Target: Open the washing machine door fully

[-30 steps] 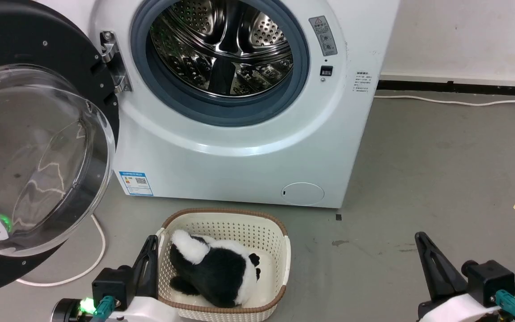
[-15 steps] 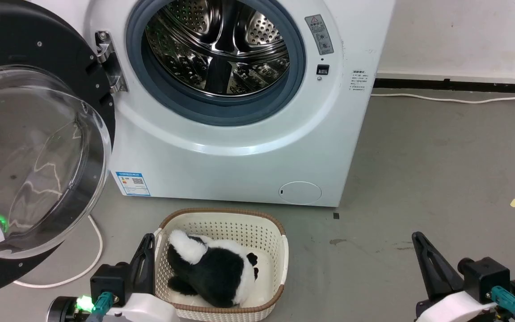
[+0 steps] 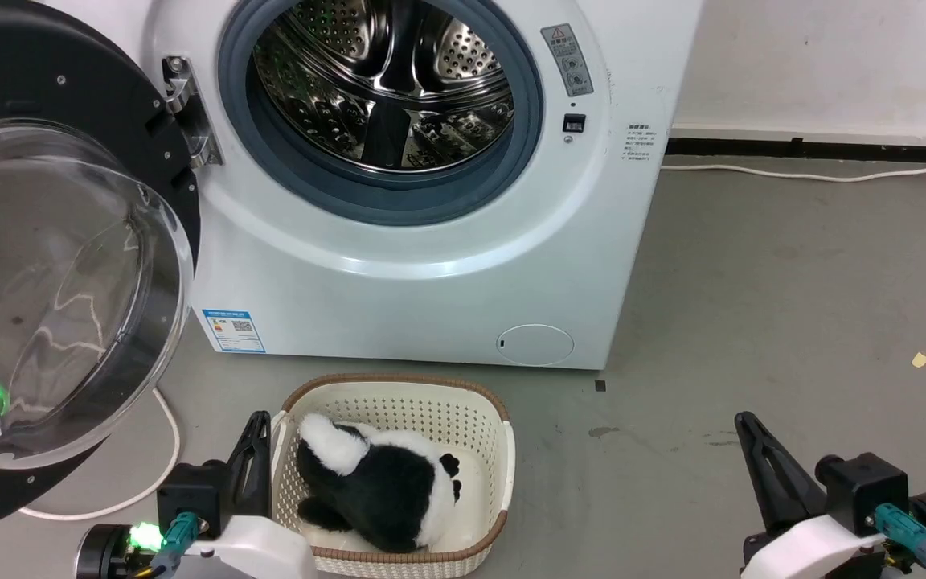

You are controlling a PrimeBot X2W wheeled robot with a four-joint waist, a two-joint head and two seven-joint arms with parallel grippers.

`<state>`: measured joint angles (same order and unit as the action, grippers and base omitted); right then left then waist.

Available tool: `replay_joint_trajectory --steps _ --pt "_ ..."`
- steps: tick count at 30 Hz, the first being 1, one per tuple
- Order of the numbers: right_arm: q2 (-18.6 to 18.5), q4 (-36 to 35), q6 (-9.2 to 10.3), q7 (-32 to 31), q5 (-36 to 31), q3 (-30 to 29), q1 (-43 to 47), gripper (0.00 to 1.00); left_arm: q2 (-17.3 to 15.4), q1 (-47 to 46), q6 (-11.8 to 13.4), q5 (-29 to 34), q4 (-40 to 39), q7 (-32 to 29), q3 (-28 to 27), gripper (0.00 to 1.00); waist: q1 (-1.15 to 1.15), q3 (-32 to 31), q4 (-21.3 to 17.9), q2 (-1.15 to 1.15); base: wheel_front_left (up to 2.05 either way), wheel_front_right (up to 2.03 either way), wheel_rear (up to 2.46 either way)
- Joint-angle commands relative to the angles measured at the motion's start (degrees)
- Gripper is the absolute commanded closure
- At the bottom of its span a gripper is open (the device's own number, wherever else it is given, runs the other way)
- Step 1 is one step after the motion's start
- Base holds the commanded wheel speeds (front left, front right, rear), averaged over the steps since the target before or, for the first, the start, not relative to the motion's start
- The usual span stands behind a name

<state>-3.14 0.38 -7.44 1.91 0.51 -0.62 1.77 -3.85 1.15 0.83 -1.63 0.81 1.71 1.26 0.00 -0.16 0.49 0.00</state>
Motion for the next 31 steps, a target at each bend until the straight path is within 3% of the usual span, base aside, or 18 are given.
replay_joint_trajectory --steps 1,31 --pt "0.24 -0.29 -0.04 -0.64 -0.33 0.24 -1.15 1.0 0.51 -0.75 -0.37 0.62 -0.37 -0.45 -0.33 1.0 0.0 0.03 -0.08 0.0 0.0 0.0 0.0" --pt "0.26 -0.38 -0.05 -1.91 -0.51 0.62 -1.77 1.0 0.97 -1.15 -0.83 1.63 -0.81 -1.71 -1.26 1.0 0.0 0.16 -0.49 0.0 0.0 0.0 0.0"
